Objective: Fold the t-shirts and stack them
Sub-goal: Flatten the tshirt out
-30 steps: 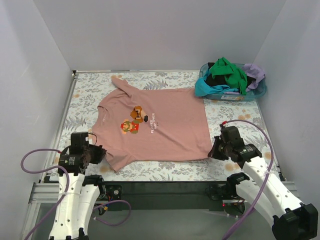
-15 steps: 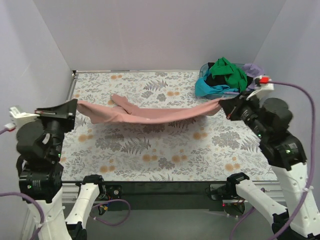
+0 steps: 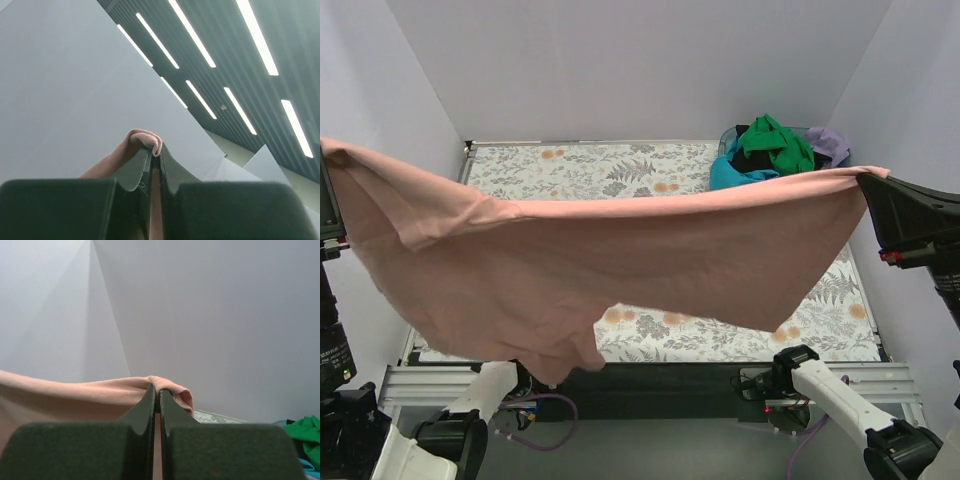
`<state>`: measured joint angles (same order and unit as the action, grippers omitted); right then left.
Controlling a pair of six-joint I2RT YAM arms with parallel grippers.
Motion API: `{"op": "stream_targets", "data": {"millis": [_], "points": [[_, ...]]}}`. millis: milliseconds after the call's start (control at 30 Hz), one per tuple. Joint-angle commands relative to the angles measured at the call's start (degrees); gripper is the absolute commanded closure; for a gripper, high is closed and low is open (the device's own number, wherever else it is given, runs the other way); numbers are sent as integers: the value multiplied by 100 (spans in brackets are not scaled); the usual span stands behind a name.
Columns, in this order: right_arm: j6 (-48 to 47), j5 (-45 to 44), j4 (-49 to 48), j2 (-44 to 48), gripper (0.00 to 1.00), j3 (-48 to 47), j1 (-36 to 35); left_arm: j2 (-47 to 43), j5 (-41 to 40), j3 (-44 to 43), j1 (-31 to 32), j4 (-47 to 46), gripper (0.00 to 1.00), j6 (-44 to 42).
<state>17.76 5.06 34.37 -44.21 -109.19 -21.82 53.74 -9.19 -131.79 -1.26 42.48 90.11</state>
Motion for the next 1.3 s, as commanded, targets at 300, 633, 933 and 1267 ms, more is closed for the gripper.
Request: {"op": "stream_targets", "data": {"millis": [300, 633, 933, 1267], "points": [[-413, -1628, -623, -1001, 99, 1873, -6, 1235, -329, 2252, 301, -1644, 100, -1196], [-238, -1439, -3302, -3540, 99, 4089, 424, 3298, -303, 5128, 188, -4151, 100, -2163], [-598, -171, -3931, -6564, 99, 2667, 820, 6763, 330, 3354, -68, -3571, 100, -1813], [-985, -662, -3604, -7067, 99, 1857, 899, 7151, 603, 2948, -76, -3414, 100, -1681]]}}
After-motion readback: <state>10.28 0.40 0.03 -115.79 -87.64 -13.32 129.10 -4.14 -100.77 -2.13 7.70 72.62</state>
